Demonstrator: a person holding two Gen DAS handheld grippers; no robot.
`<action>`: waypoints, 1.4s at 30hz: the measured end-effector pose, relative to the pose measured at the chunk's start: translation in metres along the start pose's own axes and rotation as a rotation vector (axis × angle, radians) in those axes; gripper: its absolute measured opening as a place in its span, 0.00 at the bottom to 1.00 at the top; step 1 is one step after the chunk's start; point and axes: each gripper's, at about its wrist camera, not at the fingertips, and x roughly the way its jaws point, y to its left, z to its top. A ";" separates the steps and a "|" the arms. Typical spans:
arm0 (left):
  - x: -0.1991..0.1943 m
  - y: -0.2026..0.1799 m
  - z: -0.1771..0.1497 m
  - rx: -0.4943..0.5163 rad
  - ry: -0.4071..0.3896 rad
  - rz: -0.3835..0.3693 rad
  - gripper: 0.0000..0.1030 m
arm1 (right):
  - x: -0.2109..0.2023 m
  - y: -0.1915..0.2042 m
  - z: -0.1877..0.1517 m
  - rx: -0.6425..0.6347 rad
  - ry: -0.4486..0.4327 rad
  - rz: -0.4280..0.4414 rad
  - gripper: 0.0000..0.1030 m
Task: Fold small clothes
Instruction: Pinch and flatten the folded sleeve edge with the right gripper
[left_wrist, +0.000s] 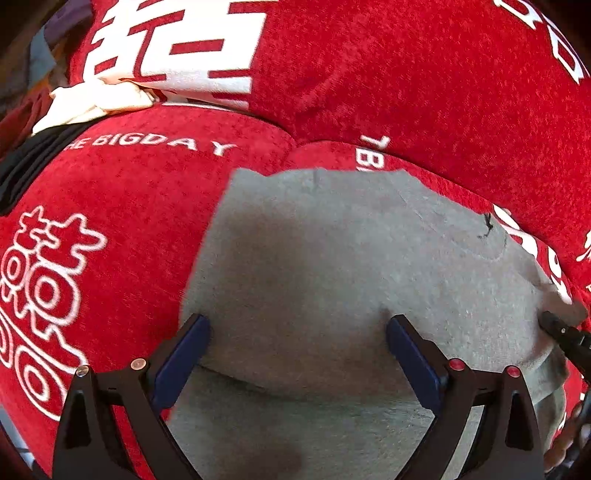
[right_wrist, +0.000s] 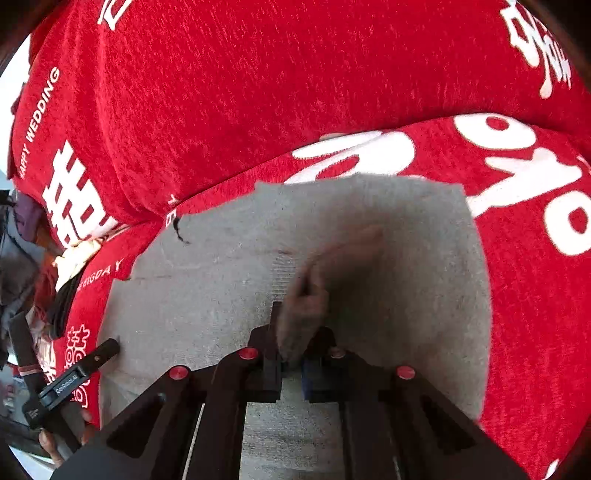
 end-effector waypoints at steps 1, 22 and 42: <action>-0.005 0.006 0.003 -0.015 -0.014 0.003 0.95 | -0.013 0.001 0.000 -0.014 -0.050 -0.004 0.08; 0.004 -0.076 0.014 0.228 0.025 0.004 0.95 | -0.038 0.028 -0.020 -0.227 -0.109 -0.194 0.72; -0.019 -0.059 -0.040 0.334 -0.026 0.021 1.00 | -0.055 0.024 -0.087 -0.427 -0.053 -0.404 0.82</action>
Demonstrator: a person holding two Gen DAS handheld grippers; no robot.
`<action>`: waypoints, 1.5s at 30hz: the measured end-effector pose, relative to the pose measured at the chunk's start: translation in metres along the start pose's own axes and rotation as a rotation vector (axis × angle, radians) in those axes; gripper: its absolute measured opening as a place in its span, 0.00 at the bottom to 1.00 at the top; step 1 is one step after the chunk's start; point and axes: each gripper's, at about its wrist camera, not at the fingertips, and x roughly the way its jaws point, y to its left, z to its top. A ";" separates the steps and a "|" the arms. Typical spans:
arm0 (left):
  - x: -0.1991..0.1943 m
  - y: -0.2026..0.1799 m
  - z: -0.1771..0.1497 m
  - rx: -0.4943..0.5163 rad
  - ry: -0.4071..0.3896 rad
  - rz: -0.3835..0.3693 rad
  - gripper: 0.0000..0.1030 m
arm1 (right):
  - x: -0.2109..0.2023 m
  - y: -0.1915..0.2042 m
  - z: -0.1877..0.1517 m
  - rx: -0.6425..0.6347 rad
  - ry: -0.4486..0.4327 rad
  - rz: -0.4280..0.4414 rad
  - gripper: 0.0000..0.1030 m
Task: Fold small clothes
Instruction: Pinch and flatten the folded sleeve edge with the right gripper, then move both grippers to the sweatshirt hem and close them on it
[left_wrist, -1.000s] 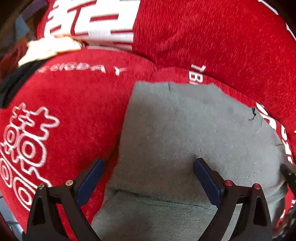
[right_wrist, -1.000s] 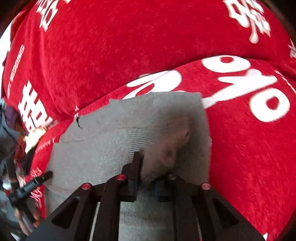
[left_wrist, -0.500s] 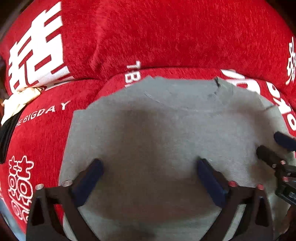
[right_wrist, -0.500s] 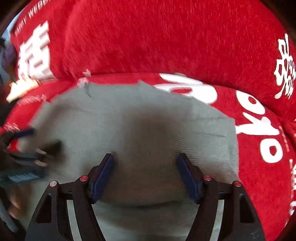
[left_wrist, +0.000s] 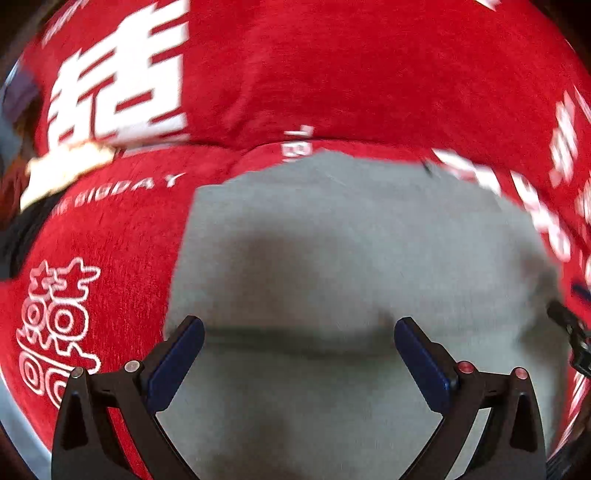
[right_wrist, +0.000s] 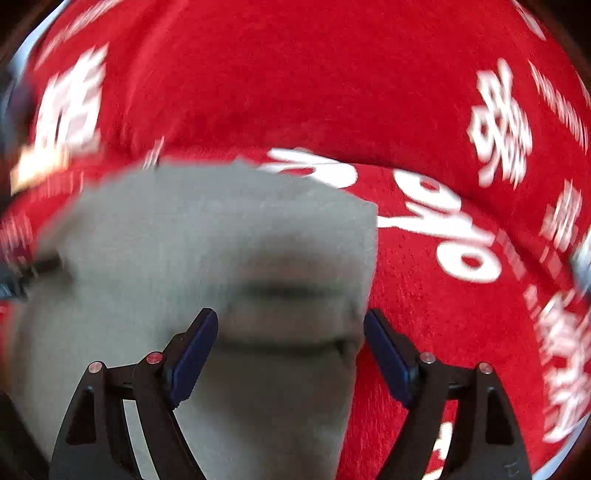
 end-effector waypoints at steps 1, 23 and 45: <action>0.002 -0.001 -0.004 0.024 -0.003 0.024 1.00 | 0.003 0.006 -0.006 -0.043 0.009 -0.052 0.82; 0.009 0.098 -0.033 -0.228 0.081 0.070 1.00 | 0.015 -0.091 -0.040 0.330 0.115 -0.188 0.87; -0.041 0.051 -0.136 -0.044 0.067 -0.093 1.00 | -0.064 0.050 -0.122 -0.029 -0.039 0.131 0.93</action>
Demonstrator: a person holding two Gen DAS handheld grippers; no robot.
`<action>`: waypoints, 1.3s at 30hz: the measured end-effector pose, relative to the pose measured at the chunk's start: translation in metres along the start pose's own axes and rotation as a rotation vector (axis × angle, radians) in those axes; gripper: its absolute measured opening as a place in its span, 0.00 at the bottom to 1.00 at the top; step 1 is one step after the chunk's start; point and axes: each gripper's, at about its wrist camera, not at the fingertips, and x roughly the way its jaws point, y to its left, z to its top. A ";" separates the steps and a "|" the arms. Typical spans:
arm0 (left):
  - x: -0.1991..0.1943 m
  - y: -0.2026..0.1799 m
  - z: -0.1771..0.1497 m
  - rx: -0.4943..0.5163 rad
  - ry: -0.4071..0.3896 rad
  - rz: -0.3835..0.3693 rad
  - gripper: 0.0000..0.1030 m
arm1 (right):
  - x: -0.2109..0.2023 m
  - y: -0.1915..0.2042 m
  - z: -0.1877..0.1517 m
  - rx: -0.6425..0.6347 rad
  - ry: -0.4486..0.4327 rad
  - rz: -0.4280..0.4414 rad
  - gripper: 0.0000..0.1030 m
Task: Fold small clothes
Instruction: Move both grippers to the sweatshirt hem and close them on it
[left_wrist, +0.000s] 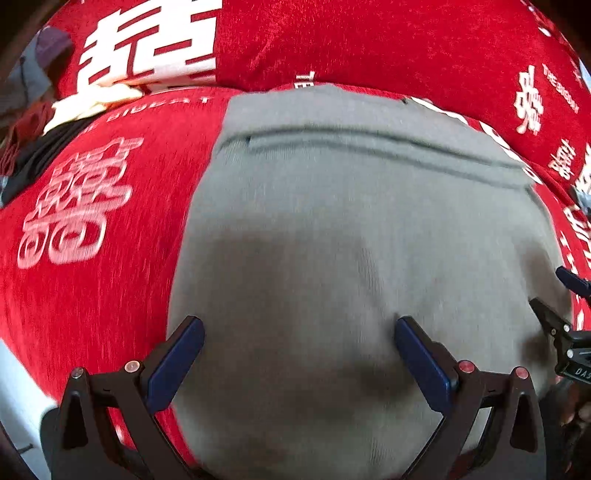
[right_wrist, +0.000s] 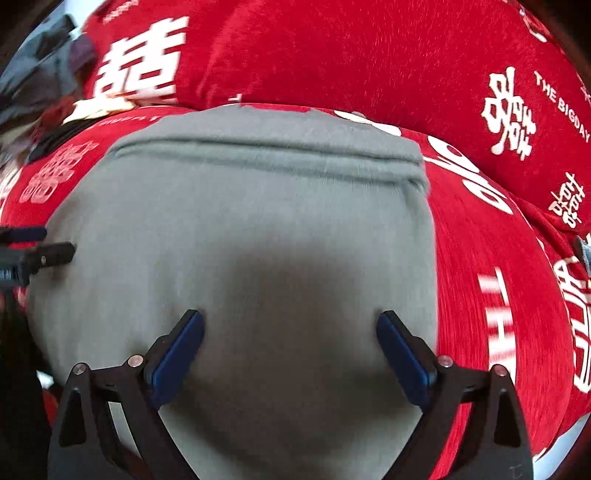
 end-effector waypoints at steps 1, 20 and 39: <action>-0.003 0.000 -0.012 0.019 0.002 0.005 1.00 | -0.007 0.002 -0.012 -0.018 -0.008 -0.003 0.93; -0.019 -0.048 -0.039 0.355 0.024 0.028 1.00 | -0.022 0.111 -0.037 -0.579 -0.014 -0.059 1.00; -0.039 -0.036 -0.016 0.304 0.035 0.079 1.00 | -0.056 0.080 -0.033 -0.521 -0.027 -0.075 1.00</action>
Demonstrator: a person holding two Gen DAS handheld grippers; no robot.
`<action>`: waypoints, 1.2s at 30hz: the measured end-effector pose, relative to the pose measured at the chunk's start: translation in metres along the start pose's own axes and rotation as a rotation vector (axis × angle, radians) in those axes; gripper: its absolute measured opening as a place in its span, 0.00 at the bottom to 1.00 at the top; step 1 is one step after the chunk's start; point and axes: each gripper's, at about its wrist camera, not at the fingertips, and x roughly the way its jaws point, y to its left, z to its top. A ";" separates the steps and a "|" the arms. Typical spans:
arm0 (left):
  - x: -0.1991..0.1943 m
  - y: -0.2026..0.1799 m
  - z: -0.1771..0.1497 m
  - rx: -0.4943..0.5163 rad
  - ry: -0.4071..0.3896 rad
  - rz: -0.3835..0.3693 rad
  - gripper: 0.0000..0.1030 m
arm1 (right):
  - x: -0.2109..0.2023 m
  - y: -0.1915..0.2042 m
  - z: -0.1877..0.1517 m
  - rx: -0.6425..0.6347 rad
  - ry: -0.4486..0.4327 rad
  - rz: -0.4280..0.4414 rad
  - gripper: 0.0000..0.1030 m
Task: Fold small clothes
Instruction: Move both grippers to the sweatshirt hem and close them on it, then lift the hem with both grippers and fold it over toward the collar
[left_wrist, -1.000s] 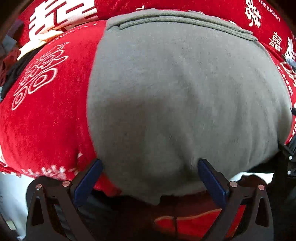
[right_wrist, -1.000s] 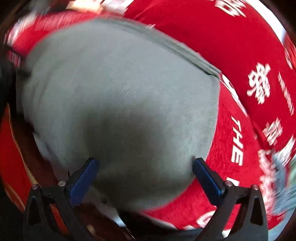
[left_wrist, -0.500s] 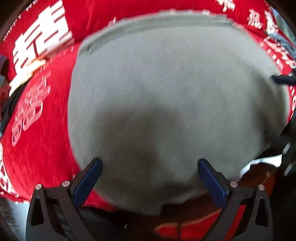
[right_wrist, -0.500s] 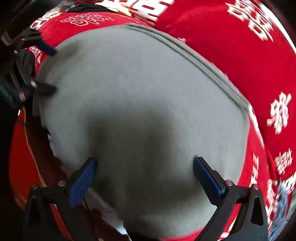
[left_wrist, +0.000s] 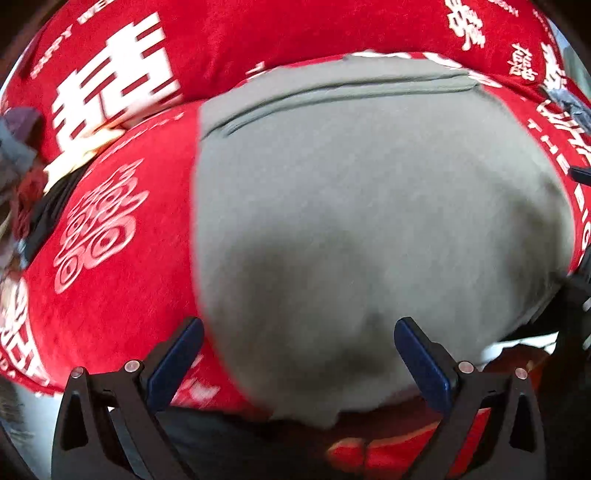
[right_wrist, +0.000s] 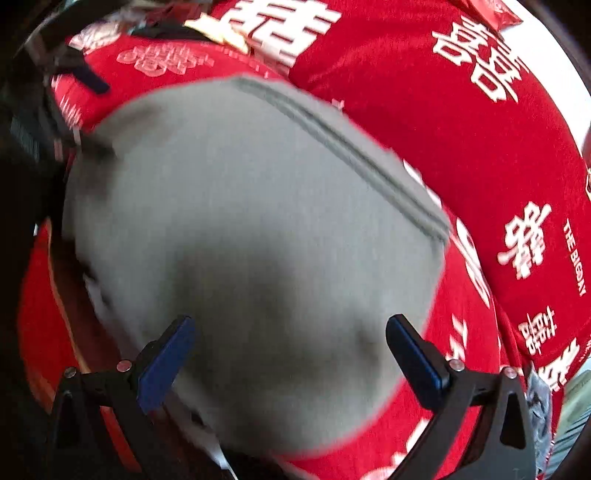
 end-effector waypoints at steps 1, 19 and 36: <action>0.007 -0.007 0.006 0.008 0.008 -0.004 1.00 | 0.006 0.004 0.002 0.009 -0.001 0.005 1.00; 0.059 0.066 -0.056 -0.327 0.356 -0.102 1.00 | 0.012 -0.068 -0.114 0.660 0.248 0.289 1.00; 0.033 0.057 -0.044 -0.233 0.282 -0.201 0.21 | -0.001 -0.072 -0.107 0.653 0.163 0.391 0.07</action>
